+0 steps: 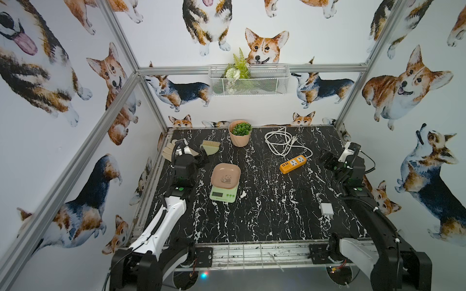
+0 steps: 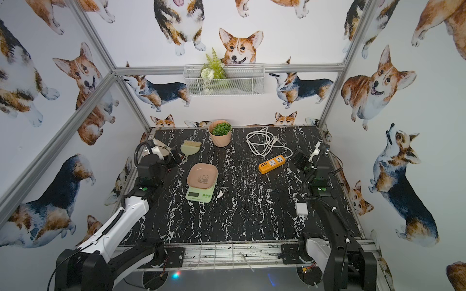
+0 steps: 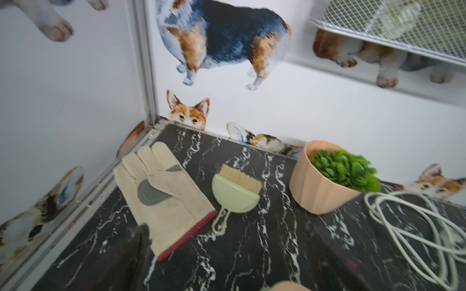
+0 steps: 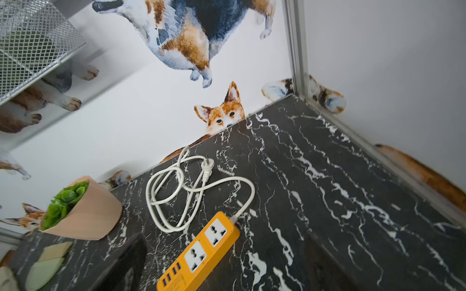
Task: Charge the electronic scale
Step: Pick up the charging cable from the center of the board.
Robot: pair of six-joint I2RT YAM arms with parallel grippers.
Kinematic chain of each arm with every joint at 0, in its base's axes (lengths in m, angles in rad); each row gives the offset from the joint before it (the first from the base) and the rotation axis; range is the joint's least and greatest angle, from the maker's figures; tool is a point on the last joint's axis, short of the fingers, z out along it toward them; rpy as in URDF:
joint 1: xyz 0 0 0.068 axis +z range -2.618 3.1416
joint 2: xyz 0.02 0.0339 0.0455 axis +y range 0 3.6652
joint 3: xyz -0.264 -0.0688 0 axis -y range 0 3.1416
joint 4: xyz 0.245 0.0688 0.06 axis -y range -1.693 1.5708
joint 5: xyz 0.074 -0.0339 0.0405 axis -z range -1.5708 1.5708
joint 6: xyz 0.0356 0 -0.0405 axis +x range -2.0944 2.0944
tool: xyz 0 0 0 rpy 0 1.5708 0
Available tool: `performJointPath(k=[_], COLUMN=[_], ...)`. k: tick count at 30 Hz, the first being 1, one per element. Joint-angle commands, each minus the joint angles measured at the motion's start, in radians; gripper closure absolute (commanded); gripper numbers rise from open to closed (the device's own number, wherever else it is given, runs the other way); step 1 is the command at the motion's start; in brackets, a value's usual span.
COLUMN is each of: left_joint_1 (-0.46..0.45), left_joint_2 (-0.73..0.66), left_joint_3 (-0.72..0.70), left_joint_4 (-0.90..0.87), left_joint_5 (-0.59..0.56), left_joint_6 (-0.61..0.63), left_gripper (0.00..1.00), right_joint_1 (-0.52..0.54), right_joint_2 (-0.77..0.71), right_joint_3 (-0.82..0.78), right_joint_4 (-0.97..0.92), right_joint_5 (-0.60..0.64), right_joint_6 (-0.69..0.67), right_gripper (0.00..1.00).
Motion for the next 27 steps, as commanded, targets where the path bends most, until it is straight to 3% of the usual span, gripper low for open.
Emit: performJointPath(k=[1, 5, 9, 13, 23, 27], left_joint_1=[-0.106, -0.244, -0.310, -0.358, -0.410, -0.428], left_joint_2=[0.026, 0.088, 0.167, 0.232, 0.311, 0.324], left_joint_3=[0.058, 0.094, 0.116, 0.137, 0.192, 0.196], left_joint_4=[-0.218, -0.246, -0.230, -0.206, -0.210, -0.205], left_joint_5=[0.035, 0.037, 0.103, 0.125, 0.142, 0.167], left_joint_6=[-0.045, -0.074, -0.133, -0.149, -0.126, -0.131], left_gripper=[0.00, 0.00, 0.00, 0.00, 0.00, 0.00], right_joint_1=[-0.004, -0.003, -0.022, -0.034, -0.026, 0.139], right_joint_2=[0.015, 0.030, -0.015, -0.078, 0.018, 0.103], right_joint_3=[0.096, 0.166, 0.137, 0.054, 0.047, 0.141], right_joint_4=[-0.405, -0.739, -0.894, -0.906, -0.918, -0.891], right_joint_5=[-0.120, -0.096, 0.018, 0.116, -0.045, -0.048], right_joint_6=[0.159, 0.164, 0.209, 0.270, 0.229, 0.211], right_gripper=[0.00, 0.00, 0.00, 0.00, 0.00, 0.00])
